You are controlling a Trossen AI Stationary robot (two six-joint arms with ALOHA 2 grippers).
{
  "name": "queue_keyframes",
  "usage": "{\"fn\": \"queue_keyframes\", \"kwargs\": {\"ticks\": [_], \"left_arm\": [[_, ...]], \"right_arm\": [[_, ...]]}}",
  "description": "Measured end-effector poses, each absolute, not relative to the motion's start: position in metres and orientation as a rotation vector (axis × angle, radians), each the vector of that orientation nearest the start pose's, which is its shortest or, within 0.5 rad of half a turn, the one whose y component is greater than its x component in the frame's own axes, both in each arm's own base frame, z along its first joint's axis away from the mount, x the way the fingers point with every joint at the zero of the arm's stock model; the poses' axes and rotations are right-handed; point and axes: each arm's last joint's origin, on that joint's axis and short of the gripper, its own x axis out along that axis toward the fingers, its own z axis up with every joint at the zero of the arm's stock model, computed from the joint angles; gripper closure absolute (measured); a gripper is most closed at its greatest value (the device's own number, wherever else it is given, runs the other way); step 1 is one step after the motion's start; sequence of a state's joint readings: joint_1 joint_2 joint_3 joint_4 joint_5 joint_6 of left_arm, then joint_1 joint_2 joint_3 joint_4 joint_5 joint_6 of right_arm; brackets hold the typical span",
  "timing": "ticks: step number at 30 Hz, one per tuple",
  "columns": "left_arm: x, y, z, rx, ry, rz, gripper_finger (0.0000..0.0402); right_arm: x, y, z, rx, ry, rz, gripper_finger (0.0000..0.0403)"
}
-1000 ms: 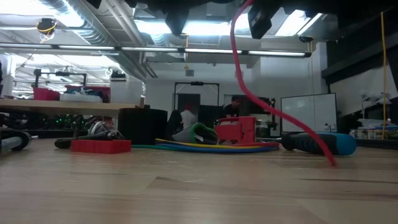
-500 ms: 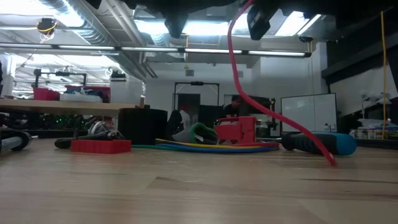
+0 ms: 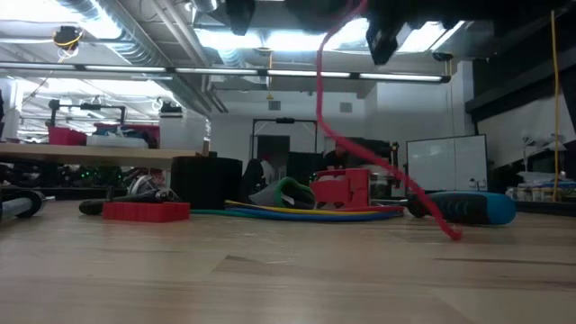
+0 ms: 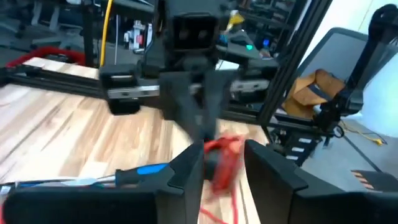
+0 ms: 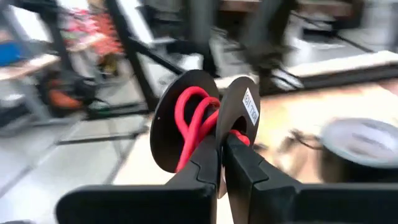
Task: Coil cords
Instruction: Coil the red wire cable onto the black spool
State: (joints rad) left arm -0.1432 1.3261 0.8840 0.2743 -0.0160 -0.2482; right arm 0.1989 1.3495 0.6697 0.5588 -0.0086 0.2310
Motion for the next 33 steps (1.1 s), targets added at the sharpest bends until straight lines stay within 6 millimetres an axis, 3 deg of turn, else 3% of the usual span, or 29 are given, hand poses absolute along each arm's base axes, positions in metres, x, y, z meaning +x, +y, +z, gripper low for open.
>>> {"fn": "queue_keyframes", "kwargs": {"ticks": [8,24,33], "left_arm": [[0.292,-0.042,0.293,-0.239,0.207,-0.113,0.0284],[0.29,-0.043,0.286,-0.26,0.274,-0.064,0.0284],[0.302,-0.04,0.274,-0.229,0.26,0.095,0.0284]], "right_arm": [[0.28,0.046,0.244,0.217,0.133,0.116,0.0391],[0.256,0.007,0.286,0.173,-0.047,-0.038,0.0391],[0.254,0.007,0.302,0.16,-0.204,-0.034,0.0391]]}}
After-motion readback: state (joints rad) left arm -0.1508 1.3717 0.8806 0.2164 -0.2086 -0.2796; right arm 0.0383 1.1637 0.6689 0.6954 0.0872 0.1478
